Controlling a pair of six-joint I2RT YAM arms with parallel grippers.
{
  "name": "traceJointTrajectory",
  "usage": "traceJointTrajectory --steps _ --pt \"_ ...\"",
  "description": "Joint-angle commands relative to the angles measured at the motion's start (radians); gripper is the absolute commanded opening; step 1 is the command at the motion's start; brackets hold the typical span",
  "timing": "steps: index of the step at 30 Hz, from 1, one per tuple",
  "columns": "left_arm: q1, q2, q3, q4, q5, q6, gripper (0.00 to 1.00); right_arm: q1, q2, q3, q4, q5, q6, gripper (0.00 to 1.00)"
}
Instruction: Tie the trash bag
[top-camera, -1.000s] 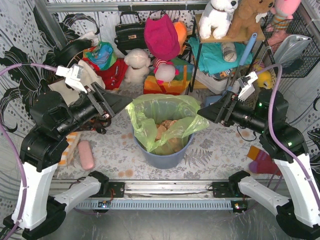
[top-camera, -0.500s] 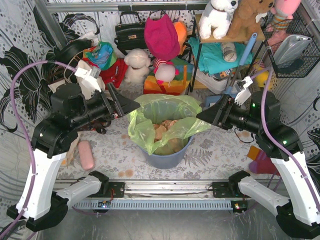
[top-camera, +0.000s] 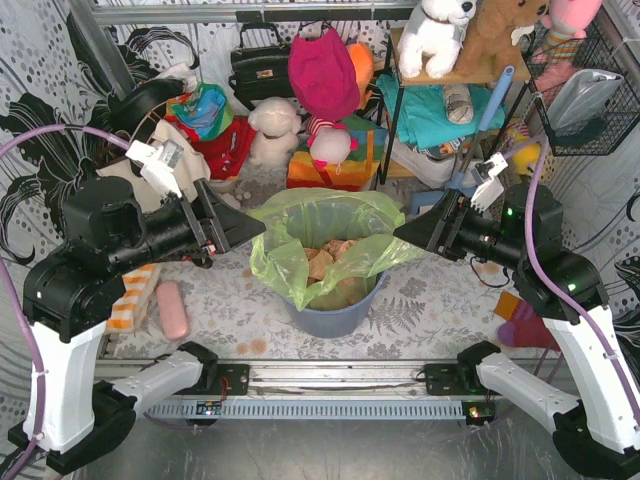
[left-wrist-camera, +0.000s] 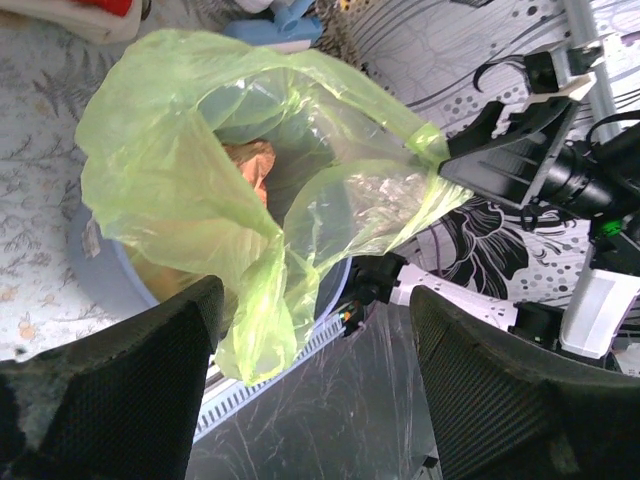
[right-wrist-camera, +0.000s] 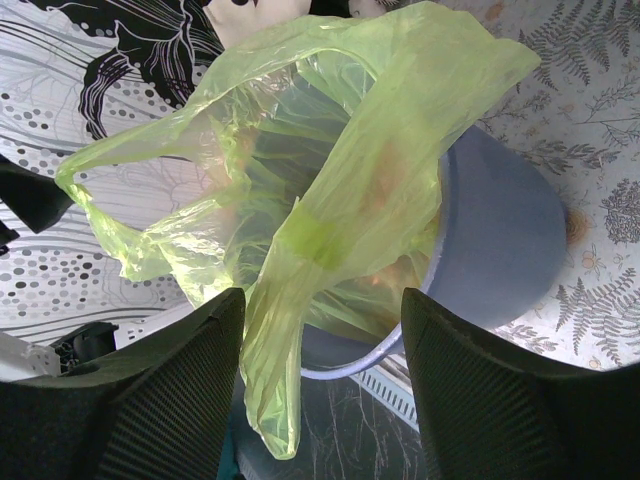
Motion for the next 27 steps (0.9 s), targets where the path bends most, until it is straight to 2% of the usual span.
traceJointTrajectory --steps 1,8,19,27 --pt "0.003 0.002 -0.033 -0.048 -0.002 0.031 0.84 0.001 -0.016 0.007 0.011 0.012 0.017 0.64" --pt "0.004 -0.027 -0.151 0.051 0.122 0.019 0.84 0.001 -0.020 0.019 0.003 0.025 0.018 0.64" --pt "0.003 -0.065 -0.286 0.292 0.145 -0.046 0.70 0.001 -0.020 -0.019 0.024 0.049 0.057 0.63" --pt "0.004 -0.079 -0.317 0.346 0.166 -0.061 0.60 0.000 -0.009 -0.064 0.204 -0.080 0.124 0.37"
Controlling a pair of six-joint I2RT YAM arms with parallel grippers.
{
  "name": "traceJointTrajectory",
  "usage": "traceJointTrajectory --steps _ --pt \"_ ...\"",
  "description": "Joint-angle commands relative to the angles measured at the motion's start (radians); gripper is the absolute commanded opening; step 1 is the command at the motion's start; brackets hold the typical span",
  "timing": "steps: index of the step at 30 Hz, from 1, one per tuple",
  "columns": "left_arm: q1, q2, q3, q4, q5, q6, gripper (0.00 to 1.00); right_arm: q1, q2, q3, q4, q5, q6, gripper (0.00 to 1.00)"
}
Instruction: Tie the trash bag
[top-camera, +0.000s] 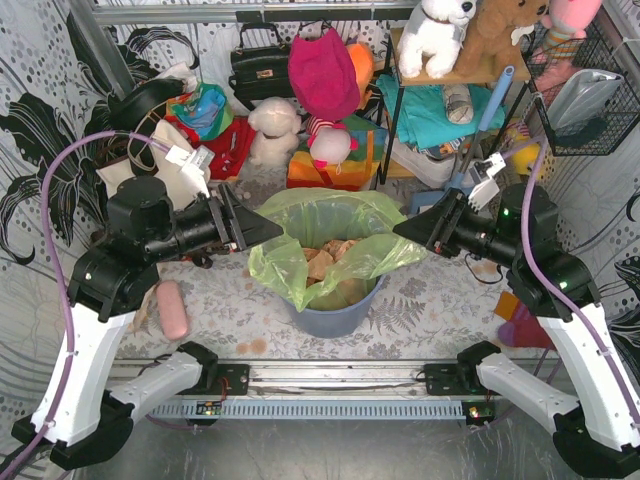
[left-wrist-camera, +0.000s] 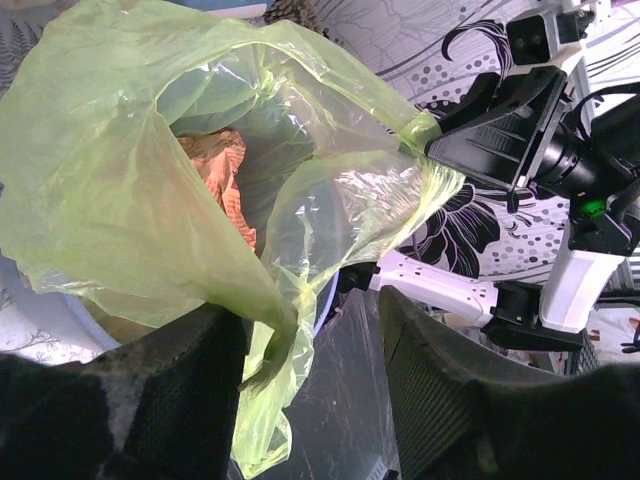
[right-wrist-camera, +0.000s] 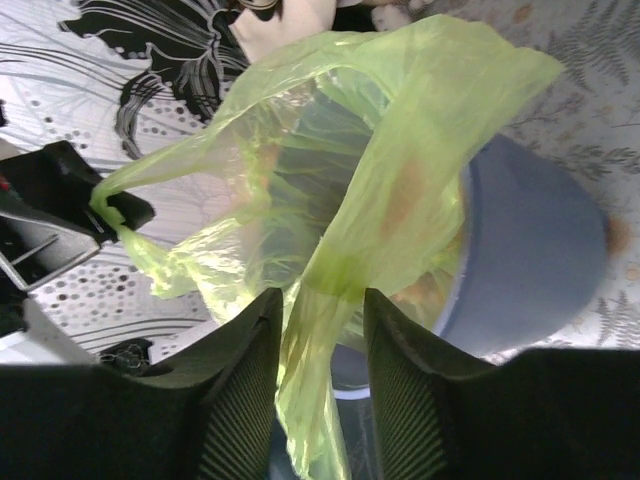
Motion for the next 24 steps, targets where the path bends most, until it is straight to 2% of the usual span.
traceJointTrajectory --steps 1,2,4,5,6,9,16,21,24 --pt "0.003 -0.016 -0.022 0.106 0.029 -0.015 0.58 0.001 0.005 -0.018 0.149 -0.096 0.055 0.32" --pt "0.004 -0.017 -0.025 0.110 0.031 -0.018 0.54 0.000 0.007 -0.022 0.169 -0.109 0.064 0.22" --pt "0.004 -0.019 -0.028 0.120 0.033 -0.018 0.48 0.000 0.012 -0.019 0.211 -0.130 0.077 0.08" --pt "0.004 -0.018 -0.026 0.126 0.039 -0.018 0.43 0.001 0.014 -0.012 0.228 -0.134 0.080 0.02" --pt "0.004 -0.019 -0.025 0.138 0.041 -0.020 0.40 0.001 0.020 0.000 0.242 -0.136 0.080 0.00" --pt "0.003 -0.017 -0.013 0.173 0.043 -0.027 0.30 0.000 0.040 0.045 0.303 -0.150 0.071 0.00" --pt "0.003 -0.017 0.048 0.298 0.025 -0.046 0.15 0.000 0.103 0.152 0.519 -0.222 0.083 0.00" --pt "0.004 -0.046 0.037 0.442 -0.016 -0.050 0.12 0.000 0.102 0.192 0.637 -0.224 0.048 0.00" --pt "0.004 -0.066 0.006 0.541 -0.039 -0.074 0.11 0.001 0.099 0.213 0.632 -0.217 0.029 0.00"
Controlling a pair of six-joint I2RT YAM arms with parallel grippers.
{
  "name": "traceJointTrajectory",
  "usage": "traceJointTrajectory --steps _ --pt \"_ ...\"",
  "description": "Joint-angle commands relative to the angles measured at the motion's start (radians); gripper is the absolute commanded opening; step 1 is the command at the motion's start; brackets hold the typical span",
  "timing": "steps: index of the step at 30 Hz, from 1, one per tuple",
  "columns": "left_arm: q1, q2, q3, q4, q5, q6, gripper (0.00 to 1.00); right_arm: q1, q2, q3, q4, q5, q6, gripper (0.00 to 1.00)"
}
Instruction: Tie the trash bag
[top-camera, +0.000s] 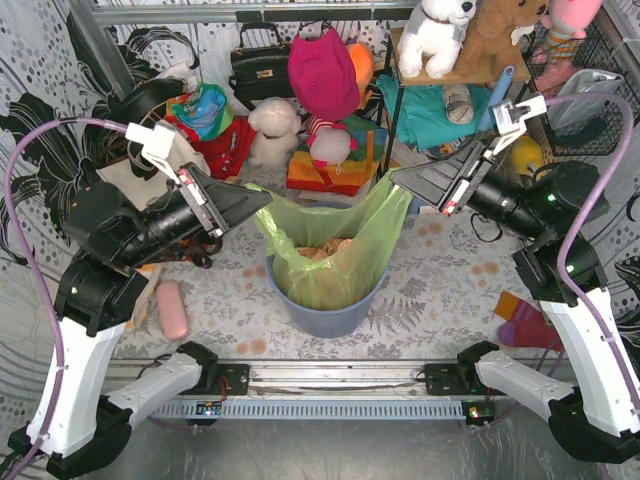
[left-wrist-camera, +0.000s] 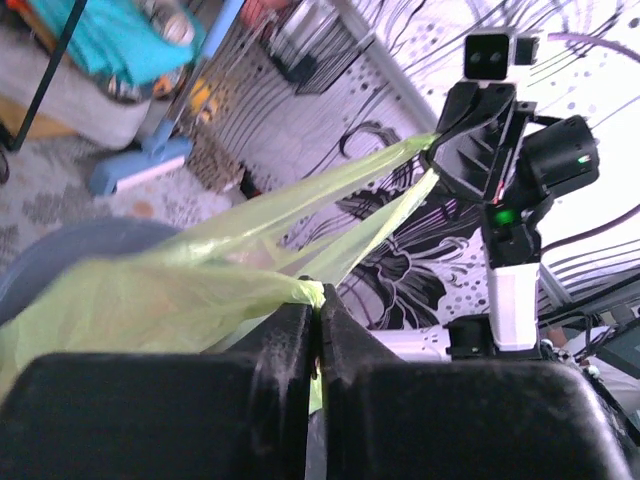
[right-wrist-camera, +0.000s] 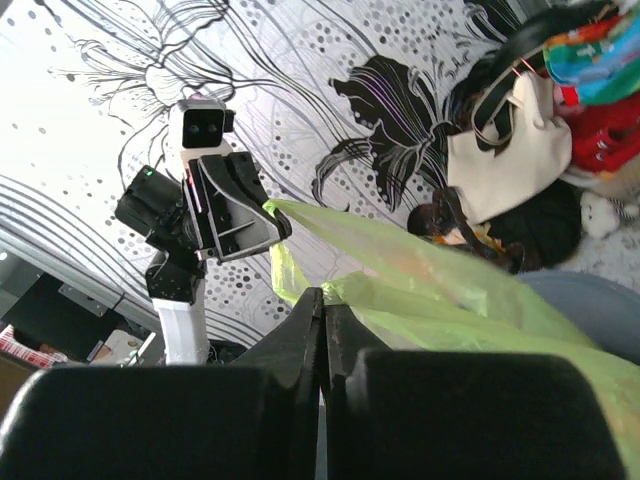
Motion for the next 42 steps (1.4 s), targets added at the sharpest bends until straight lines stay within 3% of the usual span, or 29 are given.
traceJointTrajectory --steps 1,5,12,18,22,25,29,31,34,38,42 --pt "0.004 -0.032 -0.011 0.230 -0.051 -0.033 0.10 0.000 -0.008 0.067 0.083 -0.004 -0.058 0.00" --pt "0.004 -0.005 0.032 0.231 -0.130 -0.036 0.03 0.000 0.006 0.095 0.033 0.058 -0.106 0.00" --pt "0.004 0.096 0.174 0.247 -0.175 -0.062 0.02 0.000 0.025 0.198 -0.075 0.244 -0.243 0.00" --pt "0.003 0.226 0.416 -0.087 -0.416 -0.033 0.00 0.000 0.060 0.393 -0.267 0.403 -0.365 0.00" --pt "0.003 0.205 0.407 -0.098 -0.495 -0.033 0.00 0.000 0.026 0.391 -0.319 0.514 -0.389 0.00" --pt "0.003 0.198 0.385 -0.033 -0.425 -0.032 0.02 0.001 -0.002 0.356 -0.304 0.525 -0.389 0.00" --pt "0.003 0.253 0.374 0.082 -0.149 -0.079 0.03 0.001 -0.007 0.284 -0.238 0.419 -0.369 0.00" --pt "0.003 0.260 0.310 0.180 0.004 -0.137 0.07 -0.001 -0.001 0.251 -0.202 0.337 -0.357 0.00" --pt "0.003 0.244 0.225 0.276 0.142 -0.197 0.24 0.000 0.003 0.220 -0.173 0.224 -0.343 0.04" --pt "0.004 0.210 0.219 0.168 0.140 -0.123 0.53 0.000 -0.002 0.210 -0.181 0.174 -0.335 0.41" --pt "0.003 0.208 0.298 -0.008 0.051 -0.028 0.66 0.001 -0.004 0.225 -0.235 0.197 -0.342 0.53"
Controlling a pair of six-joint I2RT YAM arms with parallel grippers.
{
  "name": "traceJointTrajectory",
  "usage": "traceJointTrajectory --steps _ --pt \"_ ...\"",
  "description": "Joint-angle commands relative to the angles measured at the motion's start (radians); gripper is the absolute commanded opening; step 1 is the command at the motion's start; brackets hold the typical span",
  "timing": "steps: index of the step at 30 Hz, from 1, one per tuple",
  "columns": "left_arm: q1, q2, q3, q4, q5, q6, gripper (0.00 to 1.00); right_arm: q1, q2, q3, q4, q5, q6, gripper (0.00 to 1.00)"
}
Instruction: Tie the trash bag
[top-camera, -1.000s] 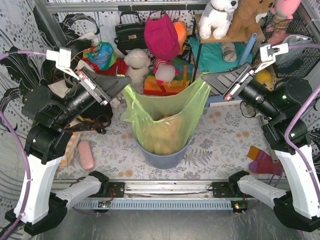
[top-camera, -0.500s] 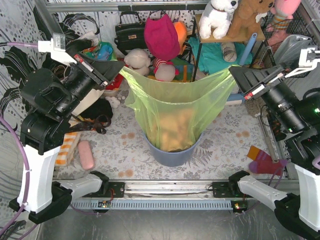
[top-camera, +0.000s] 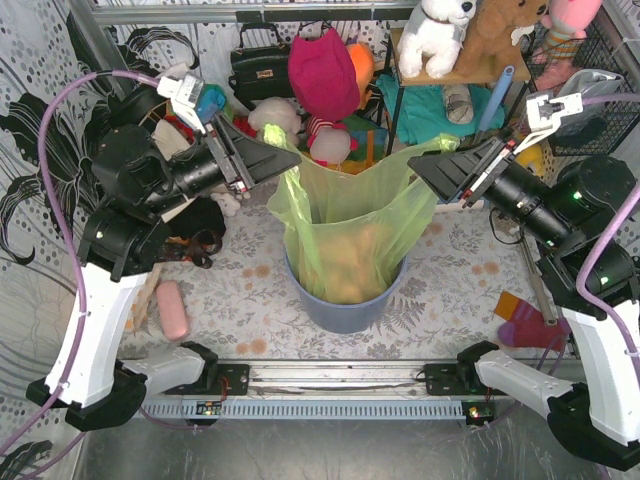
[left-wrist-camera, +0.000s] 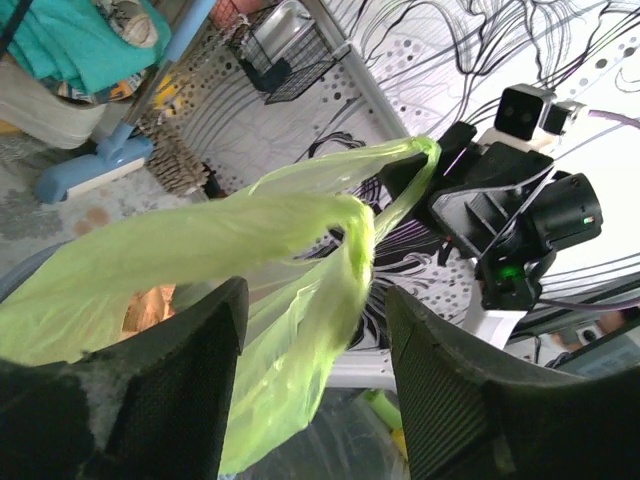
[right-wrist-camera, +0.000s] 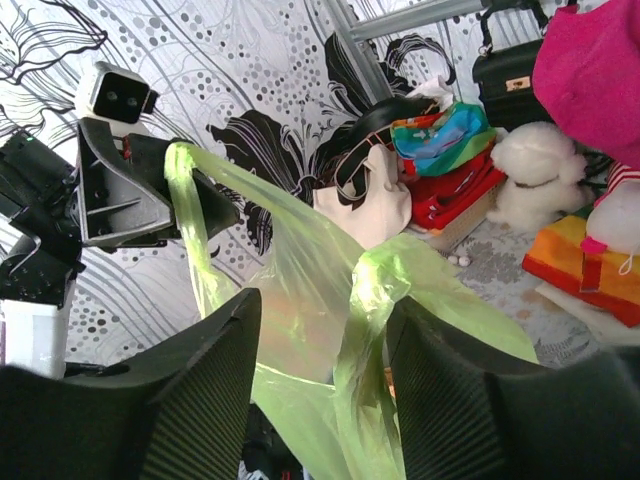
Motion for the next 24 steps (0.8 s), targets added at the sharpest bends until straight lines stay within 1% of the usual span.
traceJointTrajectory --steps 1,3,6,14,17,19,22,24 --pt "0.003 -0.031 0.109 -0.124 -0.026 0.106 0.68 0.000 -0.023 0.030 -0.005 -0.028 -0.004 0.54" --pt "0.003 -0.023 0.142 -0.148 -0.041 0.116 0.69 0.001 -0.020 0.047 -0.019 -0.027 -0.010 0.56" --pt "0.003 -0.011 0.169 -0.139 -0.040 0.114 0.70 0.000 -0.010 0.079 -0.033 -0.025 -0.016 0.58" --pt "0.004 0.021 0.177 -0.136 -0.055 0.126 0.70 0.001 0.004 0.120 -0.064 0.026 -0.047 0.57" --pt "0.004 0.026 0.171 -0.157 -0.100 0.150 0.69 0.000 -0.002 0.117 -0.099 0.120 -0.063 0.54" --pt "0.004 0.036 0.171 -0.160 -0.103 0.154 0.68 0.000 -0.006 0.110 -0.111 0.161 -0.070 0.51" --pt "0.003 0.049 0.172 -0.140 -0.086 0.144 0.64 -0.001 -0.005 0.113 -0.116 0.174 -0.074 0.46" --pt "0.004 0.050 0.174 -0.129 -0.088 0.142 0.60 0.000 -0.005 0.112 -0.114 0.169 -0.075 0.44"
